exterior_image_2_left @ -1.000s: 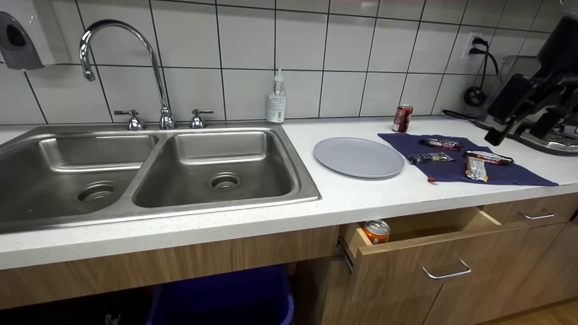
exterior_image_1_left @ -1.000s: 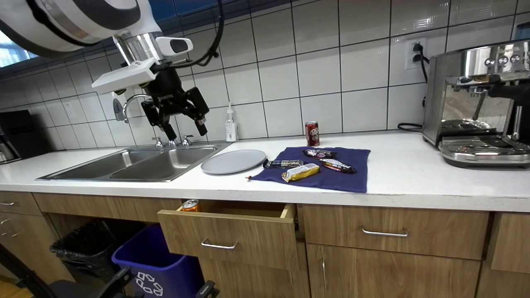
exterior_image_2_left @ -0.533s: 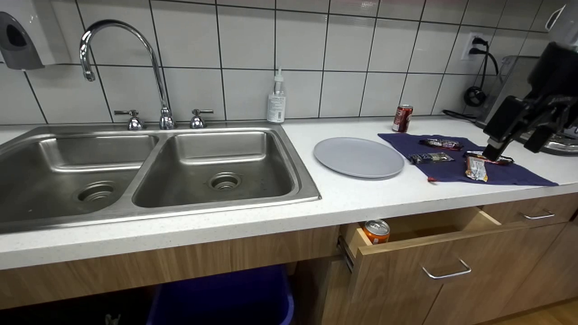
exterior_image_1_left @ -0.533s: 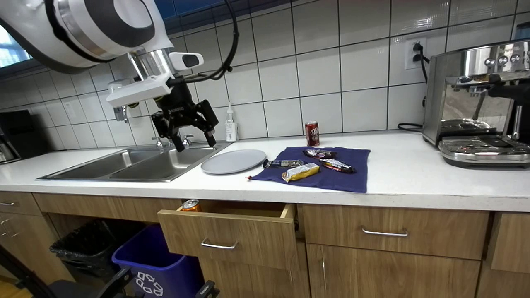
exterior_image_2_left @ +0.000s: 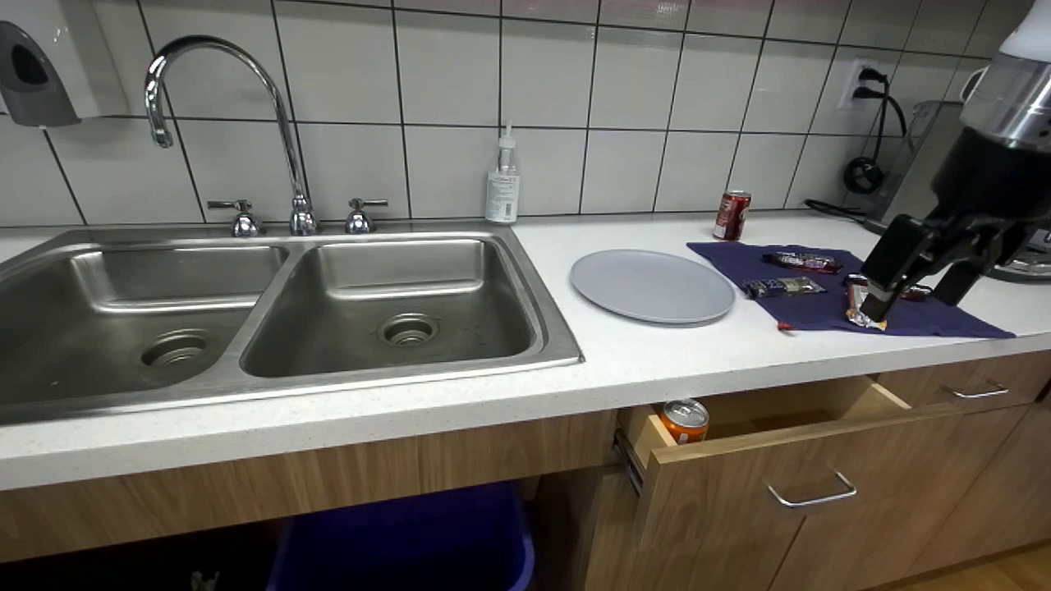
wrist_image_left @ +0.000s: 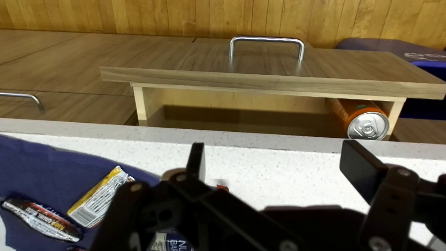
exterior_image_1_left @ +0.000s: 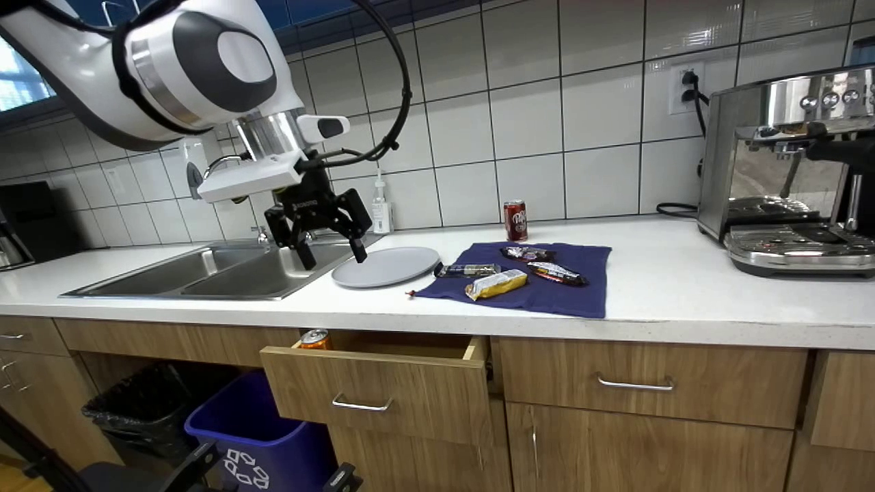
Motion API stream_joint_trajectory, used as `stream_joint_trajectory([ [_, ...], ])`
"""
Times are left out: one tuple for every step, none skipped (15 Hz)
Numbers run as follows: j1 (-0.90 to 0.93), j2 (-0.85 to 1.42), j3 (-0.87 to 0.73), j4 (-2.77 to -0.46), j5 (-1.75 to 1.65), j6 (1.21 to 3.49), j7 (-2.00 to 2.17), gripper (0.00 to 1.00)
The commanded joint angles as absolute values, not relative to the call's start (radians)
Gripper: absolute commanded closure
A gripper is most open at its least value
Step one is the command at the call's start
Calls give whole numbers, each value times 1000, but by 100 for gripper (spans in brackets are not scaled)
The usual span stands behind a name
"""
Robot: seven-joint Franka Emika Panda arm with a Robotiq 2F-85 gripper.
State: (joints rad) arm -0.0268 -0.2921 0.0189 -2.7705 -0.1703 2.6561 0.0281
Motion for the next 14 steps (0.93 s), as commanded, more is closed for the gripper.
stream_joint_trajectory([
  [-46, -217, 32, -2739, -199, 2697, 39, 0],
  [-46, -200, 33, -2734, -201, 2704, 43, 0],
  [-47, -184, 33, -2730, -207, 2712, 47, 0],
  [-48, -169, 33, -2725, -213, 2720, 50, 0],
  [-47, -153, 33, -2719, -218, 2726, 52, 0],
  [-47, -139, 34, -2714, -228, 2734, 58, 0],
  [-45, -122, 33, -2707, -234, 2741, 61, 0],
  [-45, -108, 33, -2701, -243, 2749, 67, 0],
  [-44, -92, 33, -2695, -252, 2757, 74, 0],
  [-42, -77, 32, -2689, -258, 2763, 78, 0],
  [-40, -61, 32, -2683, -269, 2772, 88, 0],
  [-38, -47, 30, -2676, -277, 2778, 95, 0],
  [-36, -30, 29, -2669, -287, 2784, 106, 0],
  [-33, -14, 27, -2662, -294, 2788, 113, 0],
])
